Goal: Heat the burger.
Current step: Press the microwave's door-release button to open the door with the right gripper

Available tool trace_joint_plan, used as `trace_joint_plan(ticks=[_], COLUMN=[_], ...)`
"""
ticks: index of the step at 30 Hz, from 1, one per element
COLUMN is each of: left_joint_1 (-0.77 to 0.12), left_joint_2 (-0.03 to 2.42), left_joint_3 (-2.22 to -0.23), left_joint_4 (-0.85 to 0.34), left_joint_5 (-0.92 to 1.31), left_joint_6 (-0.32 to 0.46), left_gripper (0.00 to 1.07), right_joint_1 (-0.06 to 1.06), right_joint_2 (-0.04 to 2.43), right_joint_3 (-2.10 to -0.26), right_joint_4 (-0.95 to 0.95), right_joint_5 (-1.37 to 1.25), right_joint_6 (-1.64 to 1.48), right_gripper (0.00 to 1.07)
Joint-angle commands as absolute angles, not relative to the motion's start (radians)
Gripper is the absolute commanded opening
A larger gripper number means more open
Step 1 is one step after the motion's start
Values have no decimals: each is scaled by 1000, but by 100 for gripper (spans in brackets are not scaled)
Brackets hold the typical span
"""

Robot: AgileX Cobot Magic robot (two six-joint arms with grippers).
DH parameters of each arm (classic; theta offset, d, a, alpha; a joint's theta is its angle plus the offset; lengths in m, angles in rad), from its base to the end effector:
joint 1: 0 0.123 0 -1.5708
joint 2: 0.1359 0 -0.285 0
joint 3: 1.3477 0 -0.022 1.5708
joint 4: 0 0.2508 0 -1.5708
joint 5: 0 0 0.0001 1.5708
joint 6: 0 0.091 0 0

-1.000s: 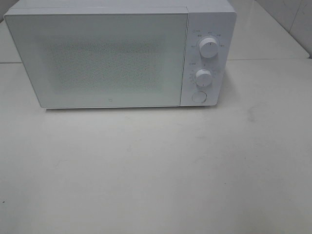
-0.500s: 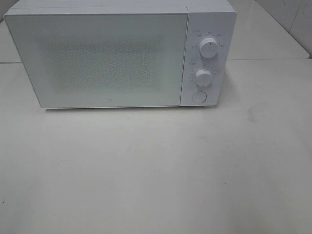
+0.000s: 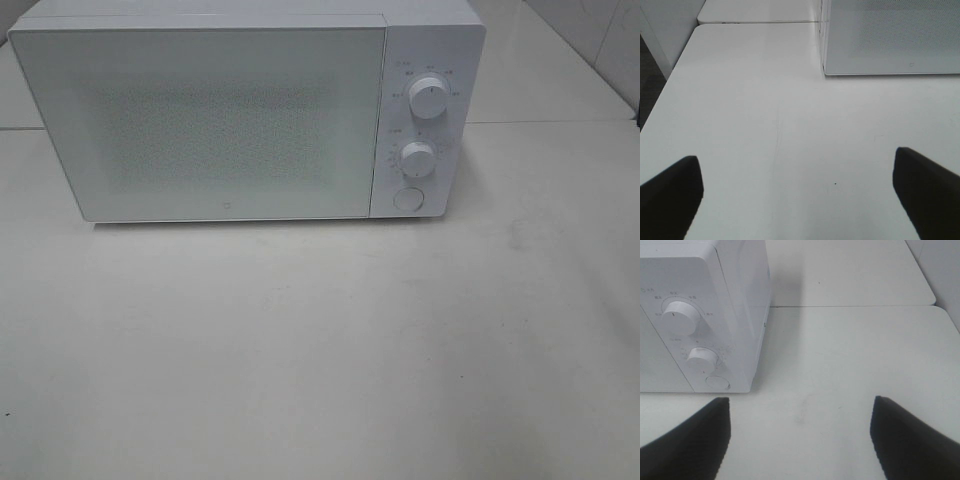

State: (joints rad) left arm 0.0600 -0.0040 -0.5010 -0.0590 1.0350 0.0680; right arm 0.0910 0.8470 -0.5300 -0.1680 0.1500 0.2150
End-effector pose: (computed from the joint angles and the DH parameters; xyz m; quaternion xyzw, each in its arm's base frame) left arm -0.0043 -0.0049 0.2798 0.0042 0.8447 0.0047 0.5351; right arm 0.1752 0.0137 0.2908 -0.0104 0.8272 0.0289 0.5611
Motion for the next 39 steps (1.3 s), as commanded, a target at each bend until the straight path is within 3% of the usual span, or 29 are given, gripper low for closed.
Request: trace_joint_plan(ticks=[1, 18, 24, 32, 39], left_joint_1=[52, 52, 52, 52, 52], left_joint_2=[-27, -27, -27, -27, -27], left_joint_3=[-497, -497, -497, -497, -497], left_joint_4=[-60, -60, -60, -60, -60], left_joint_5=[1029, 1029, 1029, 1029, 1029], left_joint_6=[63, 63, 63, 63, 63], left_gripper=[98, 98, 98, 98, 98], right_joint_1=[83, 83, 102, 275, 405], right_joint_2=[934, 1267, 1355, 1480, 1539], right_joint_3=[-536, -508, -438, -354, -349], right_joint_4=[-174, -169, -21, 320, 470], right_joint_5=[15, -452, -665, -940, -1004], right_joint_6=[229, 237, 134, -118, -181], right_gripper=[75, 75, 75, 75, 75])
